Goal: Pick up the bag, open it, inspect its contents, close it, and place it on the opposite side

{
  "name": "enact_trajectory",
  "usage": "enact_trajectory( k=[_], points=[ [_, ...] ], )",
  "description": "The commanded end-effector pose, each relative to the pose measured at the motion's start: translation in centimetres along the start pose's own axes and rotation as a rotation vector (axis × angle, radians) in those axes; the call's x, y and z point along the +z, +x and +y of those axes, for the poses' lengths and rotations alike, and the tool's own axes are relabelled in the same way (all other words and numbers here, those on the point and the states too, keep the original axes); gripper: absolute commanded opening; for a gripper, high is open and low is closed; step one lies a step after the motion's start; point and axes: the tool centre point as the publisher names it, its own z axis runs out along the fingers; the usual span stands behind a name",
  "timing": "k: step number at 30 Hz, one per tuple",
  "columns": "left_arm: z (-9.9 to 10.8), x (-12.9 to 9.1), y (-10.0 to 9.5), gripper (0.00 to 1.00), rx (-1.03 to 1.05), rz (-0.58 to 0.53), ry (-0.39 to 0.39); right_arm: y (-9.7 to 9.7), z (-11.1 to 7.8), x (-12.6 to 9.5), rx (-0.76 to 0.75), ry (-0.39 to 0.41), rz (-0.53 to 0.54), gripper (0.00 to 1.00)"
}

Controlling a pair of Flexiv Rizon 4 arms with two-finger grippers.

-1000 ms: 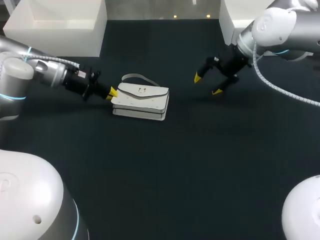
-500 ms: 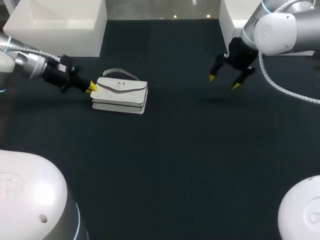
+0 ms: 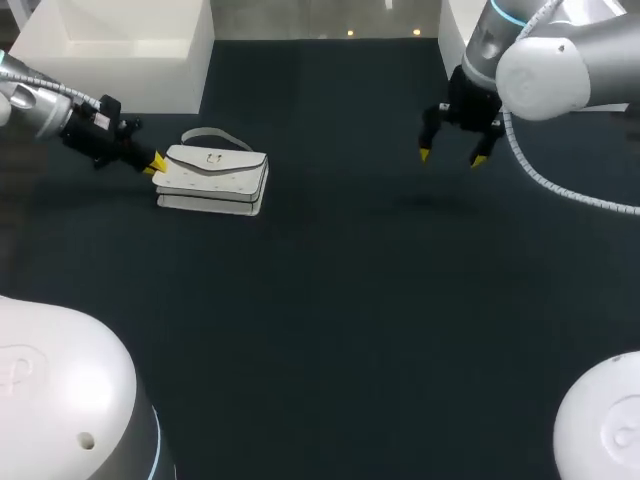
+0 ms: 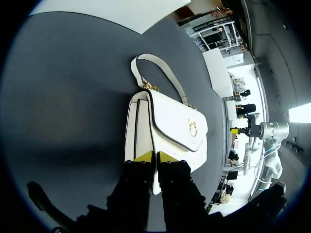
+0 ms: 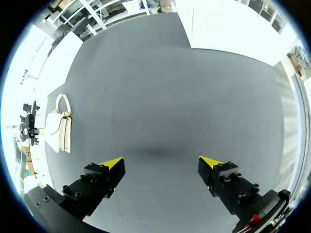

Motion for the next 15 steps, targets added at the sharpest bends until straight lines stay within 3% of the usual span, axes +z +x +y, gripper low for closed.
enact_trajectory(
  k=[1,15],
  points=[
    [-0.8,-0.8,-0.7,0.0,0.001,-0.01,-0.019,0.4,-0.1,-0.2,0.003,-0.004,-0.056,1.0],
    [-3.3,-4.4,-4.1,0.0,0.014,0.034,-0.042,0.3,0.0,-0.3,0.008,-0.005,-0.063,1.0]
  ],
)
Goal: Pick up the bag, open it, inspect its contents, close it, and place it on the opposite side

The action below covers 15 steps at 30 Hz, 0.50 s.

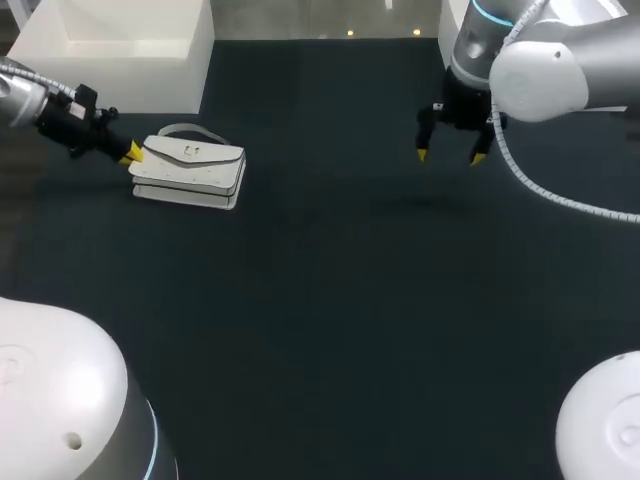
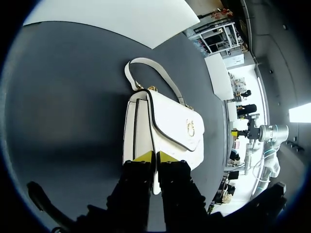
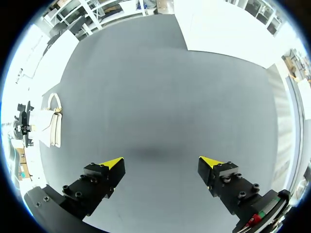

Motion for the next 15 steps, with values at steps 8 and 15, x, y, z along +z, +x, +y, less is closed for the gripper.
enact_trajectory(
  k=[8,15],
  points=[
    [-2.4,-2.8,-3.8,0.0,-0.006,0.058,-0.042,0.1,0.1,0.0,0.001,0.002,-0.004,1.0],
    [-2.5,-4.8,-5.2,0.0,-0.035,0.064,-0.006,0.1,0.1,0.0,0.001,0.002,-0.004,1.0]
  ],
)
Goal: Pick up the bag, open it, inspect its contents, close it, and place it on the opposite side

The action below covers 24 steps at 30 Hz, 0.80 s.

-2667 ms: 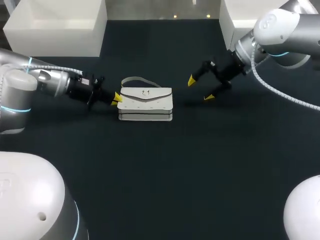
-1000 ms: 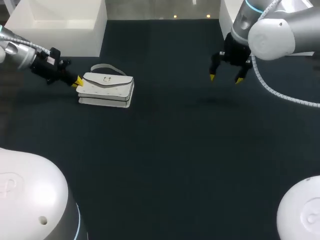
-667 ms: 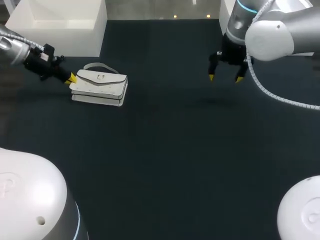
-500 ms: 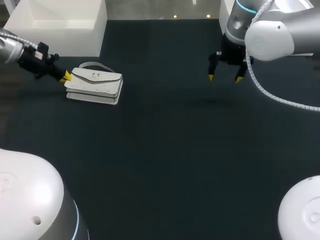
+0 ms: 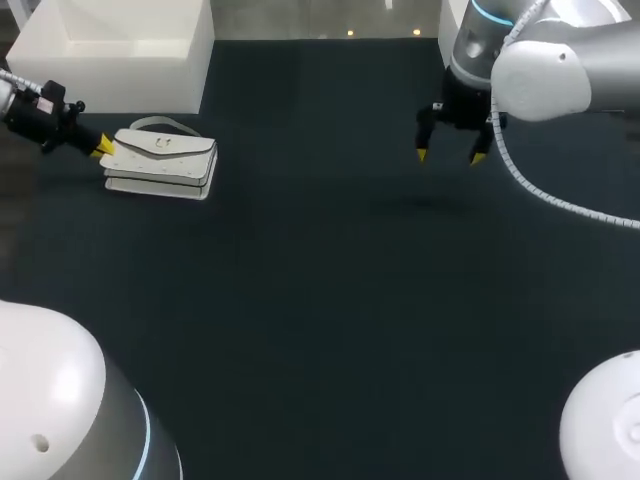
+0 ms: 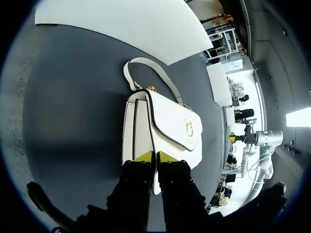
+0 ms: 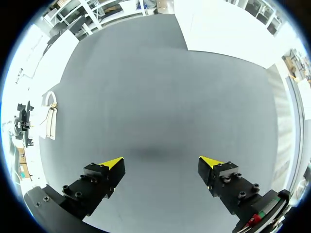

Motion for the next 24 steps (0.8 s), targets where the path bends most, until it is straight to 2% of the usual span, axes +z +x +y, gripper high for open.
enact_trajectory(
  k=[1,6,11,24],
  points=[
    [-0.5,-1.3,-1.3,0.0,-0.008,0.04,-0.025,0.1,0.0,0.0,0.001,0.0,-0.004,1.0],
    [0.1,-2.5,-2.3,0.0,-0.026,0.055,0.029,0.1,0.0,0.0,0.001,0.0,-0.004,1.0],
    [0.3,-2.8,-3.1,0.0,-0.048,0.049,0.029,0.1,0.0,0.0,0.001,0.0,-0.004,1.0],
    [0.0,-5.2,-5.1,0.0,-0.116,0.037,0.117,0.1,0.0,0.0,0.001,0.0,-0.004,1.0]
  ],
)
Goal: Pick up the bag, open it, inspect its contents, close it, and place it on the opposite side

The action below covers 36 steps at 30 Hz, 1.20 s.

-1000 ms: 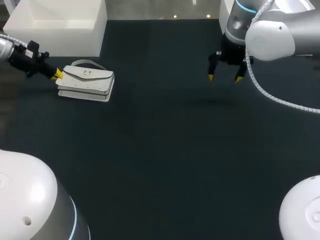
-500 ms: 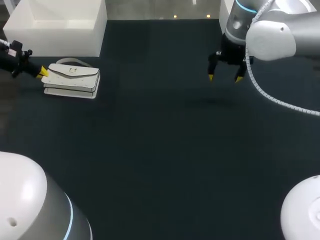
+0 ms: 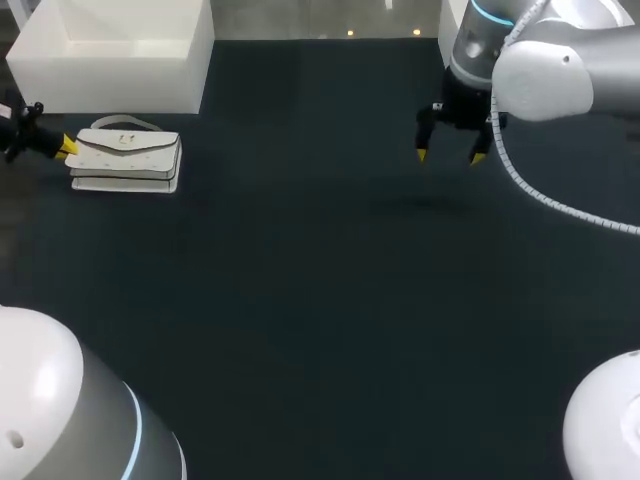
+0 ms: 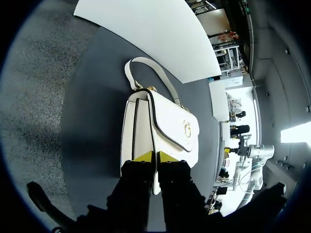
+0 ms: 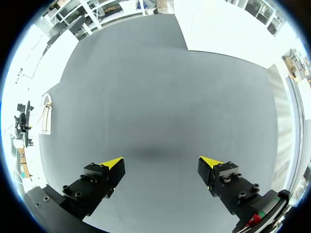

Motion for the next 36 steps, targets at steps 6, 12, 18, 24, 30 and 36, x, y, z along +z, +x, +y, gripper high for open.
enact_trajectory(
  k=[6,12,18,24,30,36],
  points=[
    [0.0,-1.2,-1.4,0.0,-0.036,0.003,0.039,0.0,0.0,-0.1,0.001,0.0,-0.003,1.0],
    [0.1,-1.2,-1.6,0.0,-0.044,-0.005,0.04,0.0,0.0,-0.1,0.001,0.0,-0.003,1.0],
    [0.7,-2.1,-0.6,0.95,-0.019,-0.033,0.071,0.0,0.0,-0.1,0.001,0.0,-0.003,1.0],
    [2.3,-3.7,1.8,1.0,0.012,-0.12,0.111,0.0,0.0,-0.1,0.001,0.0,-0.003,1.0],
    [3.8,-4.3,4.8,1.0,0.029,-0.267,0.143,0.0,0.0,-0.1,0.001,0.0,-0.003,1.0],
    [4.8,-4.2,7.7,1.0,0.036,-0.401,0.185,0.0,0.0,-0.1,0.001,0.0,-0.003,1.0]
  ],
)
